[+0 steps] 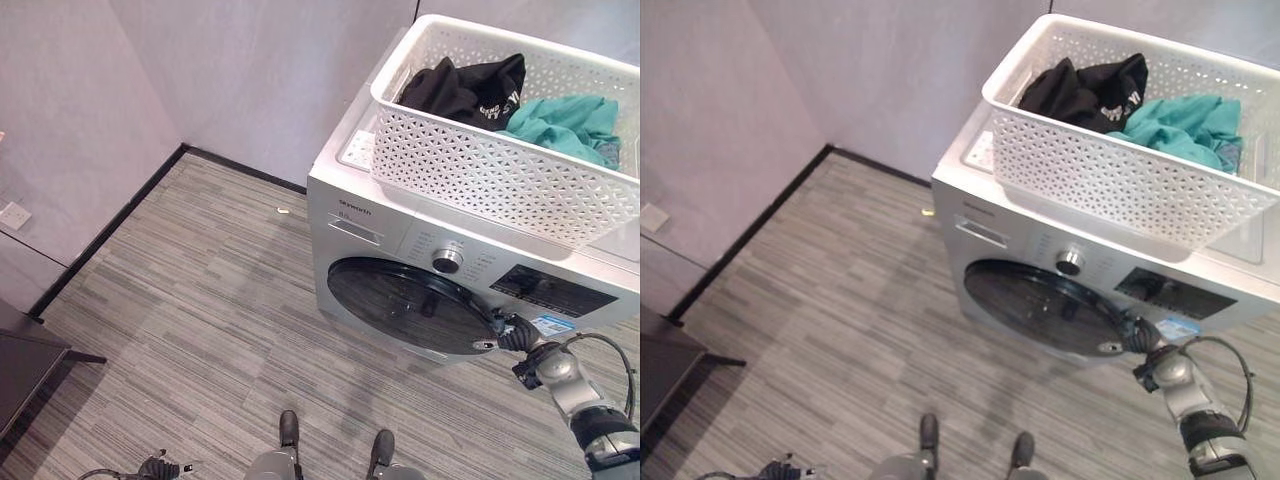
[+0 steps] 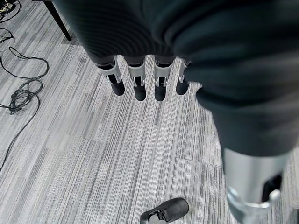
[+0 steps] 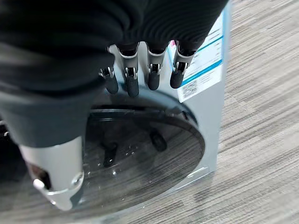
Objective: Grab the laundry basket,head to the washer,open it,put in the laundry and shut it.
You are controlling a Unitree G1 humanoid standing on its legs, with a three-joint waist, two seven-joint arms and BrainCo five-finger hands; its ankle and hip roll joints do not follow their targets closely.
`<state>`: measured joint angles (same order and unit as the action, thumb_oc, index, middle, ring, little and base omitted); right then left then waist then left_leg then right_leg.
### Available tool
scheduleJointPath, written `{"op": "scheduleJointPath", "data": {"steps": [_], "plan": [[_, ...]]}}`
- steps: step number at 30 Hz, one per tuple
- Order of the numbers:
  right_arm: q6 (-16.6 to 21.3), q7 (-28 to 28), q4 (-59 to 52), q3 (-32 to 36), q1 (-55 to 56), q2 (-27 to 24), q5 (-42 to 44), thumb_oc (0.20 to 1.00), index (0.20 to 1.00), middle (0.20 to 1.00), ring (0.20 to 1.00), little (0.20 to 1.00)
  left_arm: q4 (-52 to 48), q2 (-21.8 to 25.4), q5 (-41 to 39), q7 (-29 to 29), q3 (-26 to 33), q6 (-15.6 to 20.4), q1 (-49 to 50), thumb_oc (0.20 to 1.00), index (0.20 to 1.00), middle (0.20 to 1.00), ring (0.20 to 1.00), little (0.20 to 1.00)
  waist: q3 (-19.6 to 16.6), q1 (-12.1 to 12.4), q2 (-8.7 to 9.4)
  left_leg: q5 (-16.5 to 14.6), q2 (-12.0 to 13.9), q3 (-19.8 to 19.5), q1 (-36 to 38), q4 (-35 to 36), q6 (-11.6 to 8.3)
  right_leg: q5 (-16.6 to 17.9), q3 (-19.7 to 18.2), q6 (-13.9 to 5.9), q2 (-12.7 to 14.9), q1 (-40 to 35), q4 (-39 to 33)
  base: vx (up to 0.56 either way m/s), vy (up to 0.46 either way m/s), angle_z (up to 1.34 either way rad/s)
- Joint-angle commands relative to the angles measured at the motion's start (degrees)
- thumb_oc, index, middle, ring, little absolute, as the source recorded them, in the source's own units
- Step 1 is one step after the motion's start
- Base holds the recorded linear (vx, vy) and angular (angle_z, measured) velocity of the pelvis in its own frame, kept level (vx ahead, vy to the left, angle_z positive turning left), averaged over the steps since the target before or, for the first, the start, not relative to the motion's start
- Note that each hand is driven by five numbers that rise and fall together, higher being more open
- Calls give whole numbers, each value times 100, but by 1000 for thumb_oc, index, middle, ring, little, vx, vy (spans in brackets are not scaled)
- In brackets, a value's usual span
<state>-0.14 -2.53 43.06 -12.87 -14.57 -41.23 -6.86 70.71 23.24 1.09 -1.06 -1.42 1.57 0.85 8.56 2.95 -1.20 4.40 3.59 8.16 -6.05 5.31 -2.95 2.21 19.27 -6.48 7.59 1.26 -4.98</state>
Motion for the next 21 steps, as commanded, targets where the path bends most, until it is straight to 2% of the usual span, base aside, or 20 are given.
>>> {"op": "scheduleJointPath", "data": {"steps": [1,13,21], "plan": [[89,278,109,-246,-313,-101,-185,1000,1000,1000,1000,1000,295,76,64,-120,-234,60,-172,1000,1000,1000,1000,1000,-194,183,47,-74,168,-11,23,-31,-229,300,-371,-225,133,335,-2,0,0,0],[171,406,1284,-790,-554,361,-507,1000,1000,1000,1000,1000,161,-24,60,-179,-513,160,-265,1000,1000,1000,1000,1000,-207,269,-165,-33,169,-44,35,-31,-261,237,-344,-205,146,283,-2,3,-5,0],[154,-43,1783,-1223,-270,912,-541,1000,1000,1000,1000,1000,256,-142,98,-118,-625,156,-273,1000,1000,1000,1000,1000,-280,312,-242,3,151,-121,70,-31,-278,179,-227,-177,159,144,-2,2,-4,2]]}}
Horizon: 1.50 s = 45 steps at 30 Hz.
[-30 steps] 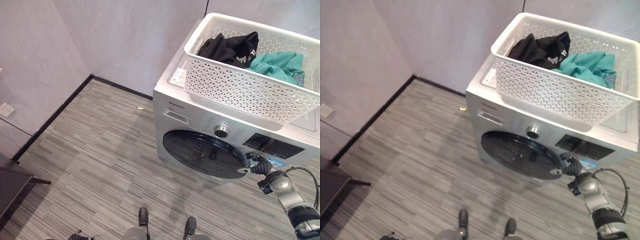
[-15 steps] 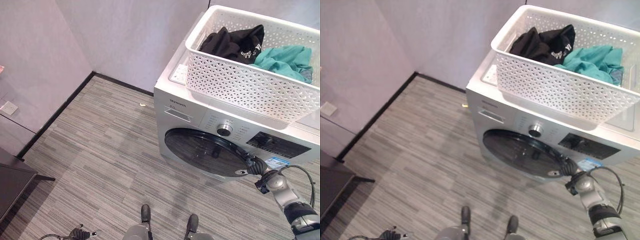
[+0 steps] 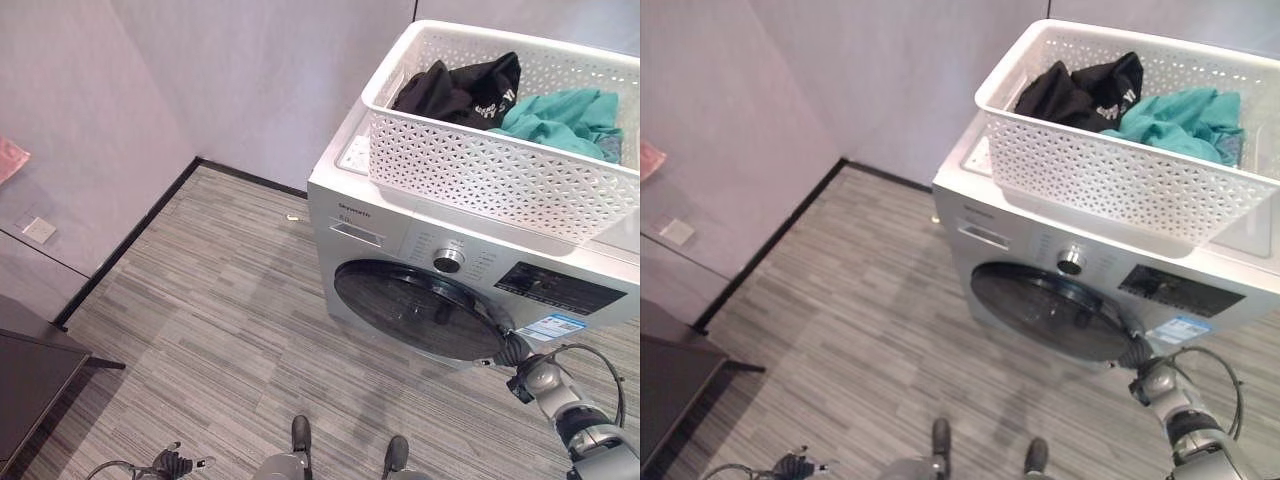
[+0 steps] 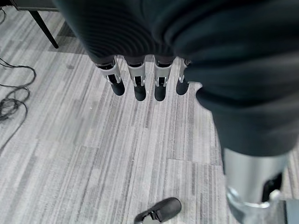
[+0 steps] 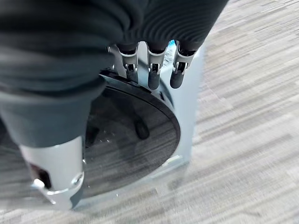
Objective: Grab the laundry basket,head to the washer,open it,put in the laundry and shut it.
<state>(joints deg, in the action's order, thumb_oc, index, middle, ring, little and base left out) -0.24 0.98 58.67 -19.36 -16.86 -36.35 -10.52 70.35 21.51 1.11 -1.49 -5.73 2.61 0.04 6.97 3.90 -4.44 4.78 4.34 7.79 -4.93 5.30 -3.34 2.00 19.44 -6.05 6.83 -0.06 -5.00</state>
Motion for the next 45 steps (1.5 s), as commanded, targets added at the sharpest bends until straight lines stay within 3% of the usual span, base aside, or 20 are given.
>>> {"op": "scheduleJointPath", "data": {"steps": [1,4,6,11,16,17,18,19,26,28,34,36,38,40,45], "plan": [[151,-371,549,-569,38,610,-206,1000,1000,1000,1000,1000,350,3,113,-59,-211,54,-161,1000,1000,1000,1000,1000,-169,237,61,-40,63,-112,-23,-30,-237,178,-195,-216,238,236,0,8,-10,14],[103,-271,878,-457,123,814,-175,1000,1000,1000,1000,1000,406,-44,131,-63,-216,42,-127,1000,1000,1000,1000,1000,-209,268,17,-33,45,-142,-32,-30,-235,167,-161,-215,253,227,0,1,6,9],[73,-199,1016,-413,111,902,-171,200,200,200,200,200,422,-56,135,-77,-217,39,-117,1000,1000,1000,1000,1000,-213,294,-14,-26,30,-159,-57,-30,-234,175,-149,-221,265,248,0,-25,6,3],[90,-129,999,-463,278,1450,20,200,200,200,200,200,418,-257,85,-156,-265,42,-82,1000,1000,1000,1000,1000,-215,329,-127,-15,-7,-207,-67,-30,-223,164,-88,-217,296,200,0,-25,24,7],[209,-206,592,-1067,363,2053,-80,200,200,200,200,200,213,-321,63,-276,-357,106,-57,1000,1000,1000,1000,1000,-270,452,-158,-5,-27,-287,-31,-30,-236,134,52,-209,328,67,0,-8,7,5],[208,-206,593,-1067,360,2054,-80,266,266,266,266,266,211,-321,63,-276,-356,105,-58,1000,1000,1000,1000,1000,-282,447,-155,10,-31,-292,-54,-30,-232,146,56,-209,332,87,0,-28,16,19],[214,-224,566,-1208,343,2147,-142,592,592,592,592,592,115,-319,65,-297,-386,118,-46,1000,1000,1000,1000,1000,-293,492,-156,14,-37,-325,-59,-30,-236,147,96,-208,343,72,0,-37,19,17],[217,-199,505,-1389,275,2295,-241,1000,1000,1000,1000,1000,-84,-312,49,-339,-472,155,-34,1000,1000,1000,1000,1000,-319,582,-174,38,-43,-388,-95,-30,-248,147,169,-213,360,55,0,-36,27,16],[239,-139,333,-1880,-125,2693,-379,1000,1000,1000,1000,1000,-1307,-81,23,-375,-746,266,114,1000,1000,1000,1000,1000,-342,963,-243,167,-144,-839,-289,-30,-292,136,577,-235,435,-71,0,-46,24,34],[229,-42,337,-1896,-349,2780,-304,1000,1000,1000,1000,1000,-2246,192,28,-384,-759,320,302,1000,1000,1000,1000,1000,-315,1208,-276,208,-212,-1093,-397,-30,-315,117,784,-248,453,-122,0,-64,19,75],[216,172,463,-1613,-659,2786,-118,1000,1000,1000,1000,1000,-4399,881,-268,-62,-340,403,856,1000,1000,1000,1000,1000,-284,1568,-240,266,-347,-1418,-610,-30,-364,100,1186,-291,512,-208,0,-21,32,59],[214,177,456,-1573,-663,2781,-91,1000,1000,1000,1000,1000,-4692,1000,-247,-11,-236,400,938,1000,1000,1000,1000,1000,-283,1583,-216,263,-353,-1420,-623,-30,-367,101,1198,-297,517,-211,0,9,29,39],[223,203,495,-1383,-614,2737,1,1000,1000,1000,1000,1000,-5666,1342,18,-43,214,472,1141,1000,1000,1000,1000,1000,-286,1662,-138,234,-373,-1411,-636,-30,-363,109,1214,-312,547,-216,0,30,34,30],[239,180,524,-1247,-396,2664,109,1000,1000,1000,1000,1000,-6078,1553,-353,117,438,594,1164,1000,1000,1000,1000,1000,-289,1614,-70,197,-370,-1317,-602,-30,-362,135,1205,-332,574,-237,0,41,49,17],[273,58,433,-1113,84,2389,175,1000,1000,1000,1000,1000,-5894,1693,-954,554,3,709,943,1000,1000,1000,1000,1000,-307,1356,-30,129,-354,-1126,-518,-30,-324,179,1082,-362,617,-219,0,20,48,-9]]}}
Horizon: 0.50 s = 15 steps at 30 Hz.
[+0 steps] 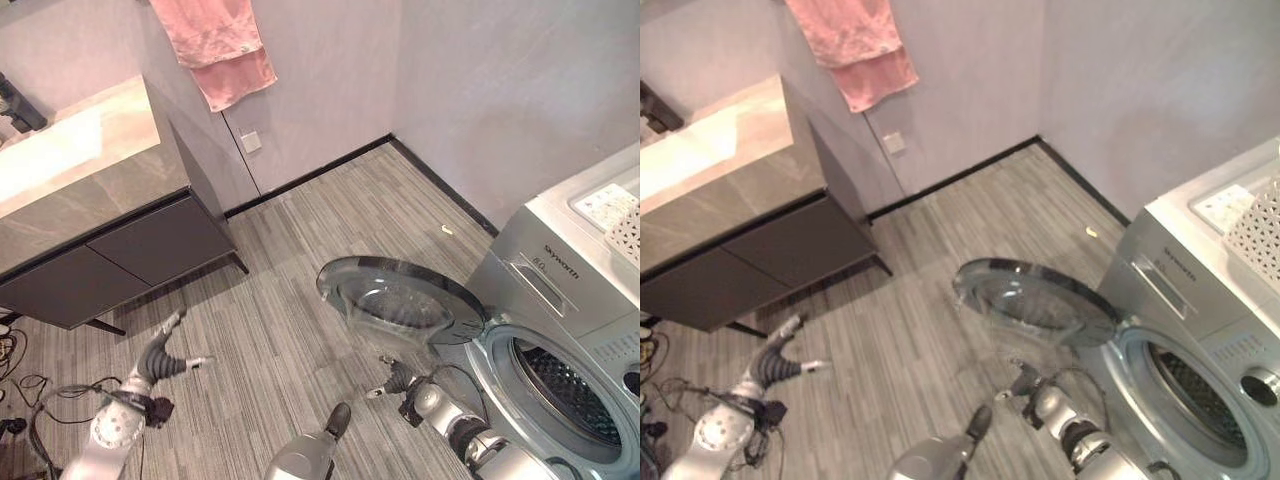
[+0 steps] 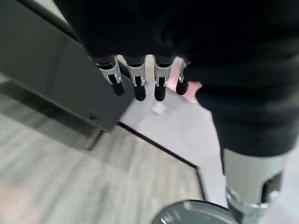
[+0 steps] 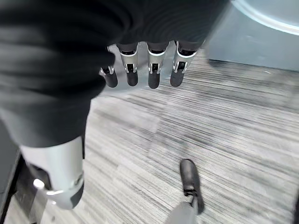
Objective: Grab the laundry basket,head to the washer,open it,put in the laundry and shut it.
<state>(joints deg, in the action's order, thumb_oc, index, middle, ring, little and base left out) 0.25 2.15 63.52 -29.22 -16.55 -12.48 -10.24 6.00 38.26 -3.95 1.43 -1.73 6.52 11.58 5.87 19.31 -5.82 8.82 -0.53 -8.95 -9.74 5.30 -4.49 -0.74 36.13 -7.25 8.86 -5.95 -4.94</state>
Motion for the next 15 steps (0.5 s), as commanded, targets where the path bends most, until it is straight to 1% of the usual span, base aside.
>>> {"op": "scheduleJointPath", "data": {"steps": [1,2,4,5,7,8,9,10,11,12,14,15], "plan": [[227,-77,-66,-82,99,-37,168,1000,1000,1000,1000,1000,681,-27,-416,334,-597,284,-311,1000,1000,1000,1000,1000,-202,-262,111,-295,138,593,-19,-30,-197,465,-626,-247,428,384,-6,13,45,-19],[234,-66,-58,23,178,-108,214,1000,1000,1000,1000,1000,907,-66,-291,441,-923,211,-505,1000,1000,1000,1000,1000,-202,-381,115,-311,152,680,-2,-30,-192,479,-686,-257,436,411,-6,20,64,-25],[234,-41,-28,211,320,-213,293,1000,1000,1000,1000,1000,1474,-312,48,457,-1372,124,-882,1000,1000,1000,1000,1000,-174,-600,124,-350,174,831,38,-30,-172,514,-815,-273,457,475,-6,17,85,-38],[234,-25,-158,308,478,-335,287,1000,1000,1000,1000,1000,1997,-603,360,378,-1591,29,-1133,1000,1000,1000,1000,1000,-146,-802,141,-388,189,972,57,-30,-146,541,-931,-285,468,554,-6,3,102,-53],[225,-9,-381,436,651,-563,216,1000,1000,1000,1000,1000,2832,-959,867,174,-1776,-89,-1533,1000,1000,1000,1000,1000,-70,-1087,194,-425,217,1154,76,-30,-111,594,-1123,-295,453,688,-6,-6,68,-58],[221,-11,-389,445,653,-575,215,1000,1000,1000,1000,1000,2861,-977,872,164,-1790,-74,-1556,1000,1000,1000,1000,1000,-65,-1071,186,-427,219,1163,78,-30,-111,596,-1133,-294,452,692,-6,-21,55,-62],[206,-8,-571,503,818,-780,91,1000,1000,1000,1000,1000,3695,-1316,1182,-141,-1877,-131,-1956,1000,1000,1000,1000,1000,-4,-1325,275,-465,258,1367,92,-30,-71,665,-1338,-297,437,840,-6,-12,49,-65],[202,11,-618,546,903,-847,70,1000,1000,1000,1000,1000,3960,-1408,1230,-307,-1839,-158,-2069,1000,1000,1000,1000,1000,32,-1423,314,-508,284,1446,132,-30,-61,669,-1412,-299,418,859,-6,-33,71,-56],[198,25,-647,636,1036,-932,63,1000,1000,1000,1000,1000,4375,-1538,1319,-505,-1796,-214,-2265,1000,1000,1000,1000,1000,72,-1573,369,-517,305,1570,138,-30,-31,718,-1524,-301,403,952,-6,-14,35,-37],[198,25,-648,638,1036,-933,63,1000,1000,1000,1000,1000,4378,-1540,1319,-506,-1797,-213,-2267,1000,1000,1000,1000,1000,67,-1570,369,-515,305,1572,131,-30,-31,720,-1526,-301,403,959,-6,-32,33,-36],[197,74,-500,738,1170,-992,75,1000,1000,1000,1000,1000,5025,-1663,1474,-748,-1802,-248,-2541,1000,1000,1000,1000,1000,143,-1799,481,-562,358,1789,189,-30,6,773,-1761,-296,338,1094,-6,-20,25,-53],[196,82,-408,777,1263,-1008,86,1000,1000,1000,1000,1000,5402,-1679,1695,-874,-1843,-301,-2692,1000,1000,1000,1000,1000,171,-1894,548,-579,388,1897,216,-30,10,799,-1871,-296,303,1156,-6,-24,14,-51]]}}
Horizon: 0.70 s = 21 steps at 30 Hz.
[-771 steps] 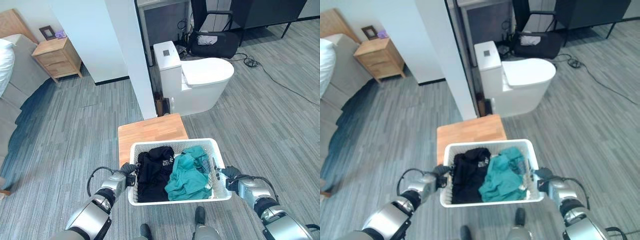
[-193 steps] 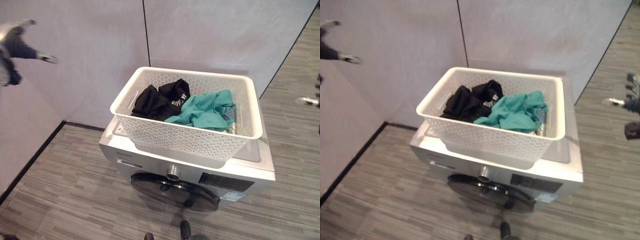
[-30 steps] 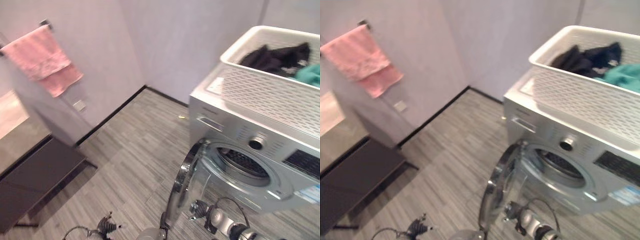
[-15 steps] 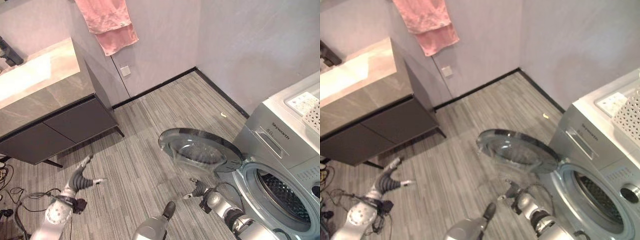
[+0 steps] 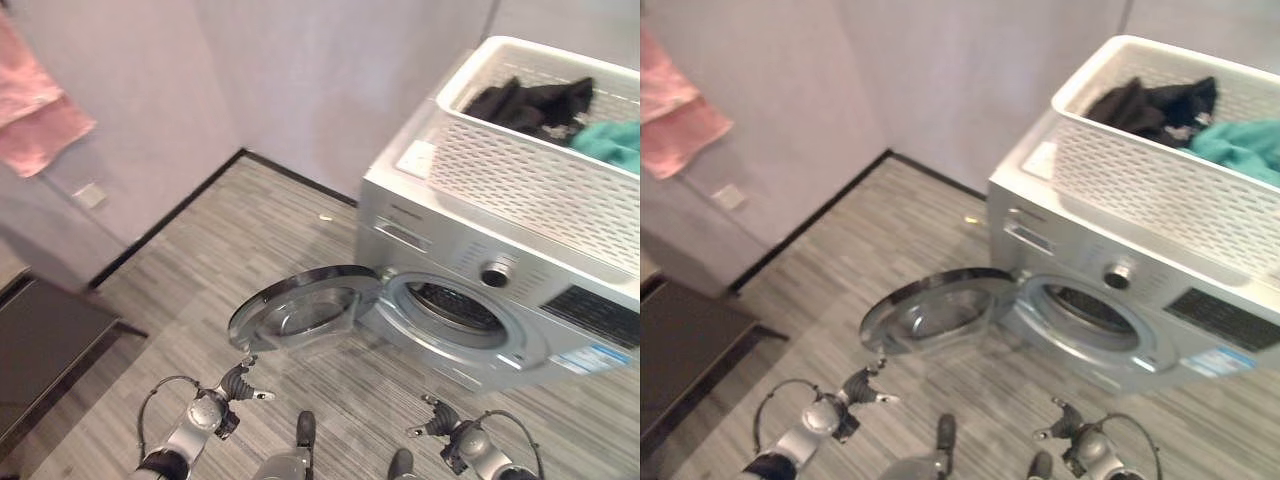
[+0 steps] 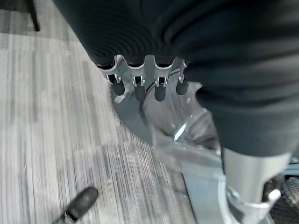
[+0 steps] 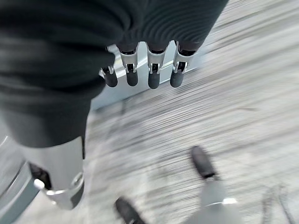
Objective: Grab the laundry basket,head to the washer,open it,put in the laundry and shut it.
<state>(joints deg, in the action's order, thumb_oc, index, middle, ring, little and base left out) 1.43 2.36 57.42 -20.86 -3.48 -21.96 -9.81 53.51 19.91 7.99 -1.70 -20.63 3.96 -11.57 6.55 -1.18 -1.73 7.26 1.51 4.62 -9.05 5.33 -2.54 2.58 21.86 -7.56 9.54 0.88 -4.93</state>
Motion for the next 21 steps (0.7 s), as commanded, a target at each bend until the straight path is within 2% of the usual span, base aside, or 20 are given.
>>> {"op": "scheduleJointPath", "data": {"steps": [1,3,5,6,9,18,21], "plan": [[91,67,301,-51,35,-108,20,1000,1000,1000,1000,1000,862,181,914,-666,-135,-126,-547,1000,1000,1000,1000,1000,132,81,207,-440,216,639,179,-33,-185,491,-538,-262,199,528,-7,-36,-1,-77],[123,113,743,-8,342,-257,-207,1000,1000,1000,1000,1000,1674,200,1794,-884,-390,-441,-877,1000,1000,1000,1000,1000,210,-118,401,-477,297,842,248,-33,-212,529,-710,-283,128,617,-7,-26,-6,-80],[115,114,888,4,381,-297,-221,1000,1000,1000,1000,1000,1852,201,1921,-865,-432,-480,-965,1000,1000,1000,1000,1000,222,-160,452,-484,322,894,260,-33,-222,546,-763,-285,112,653,-7,-5,-14,-33],[71,95,1131,164,518,-445,-296,1000,1000,1000,1000,1000,2049,338,2514,-783,-619,-588,-1027,1000,1000,1000,1000,1000,229,-215,536,-505,367,952,268,-33,-240,561,-795,-305,96,701,-7,11,-22,-24],[-15,97,1635,602,578,-587,-104,1000,1000,1000,1000,1000,2175,447,2747,-676,-617,-610,-1007,1000,1000,1000,1000,1000,232,-219,601,-512,424,1028,287,-33,-261,580,-803,-326,65,735,-7,13,-25,-23],[-102,-110,1953,760,686,-405,28,1000,1000,1000,1000,1000,2296,381,2367,-550,-447,-563,-887,1000,1000,1000,1000,1000,94,-215,572,-508,497,1032,410,-33,-287,513,-783,-283,18,618,-7,23,-18,-5],[-58,-112,1881,783,595,-198,299,1000,1000,1000,1000,1000,2059,224,1631,-667,-199,-401,-777,1000,1000,1000,1000,1000,-52,-154,478,-483,512,943,462,-33,-302,448,-716,-248,1,495,-7,38,-59,9]]}}
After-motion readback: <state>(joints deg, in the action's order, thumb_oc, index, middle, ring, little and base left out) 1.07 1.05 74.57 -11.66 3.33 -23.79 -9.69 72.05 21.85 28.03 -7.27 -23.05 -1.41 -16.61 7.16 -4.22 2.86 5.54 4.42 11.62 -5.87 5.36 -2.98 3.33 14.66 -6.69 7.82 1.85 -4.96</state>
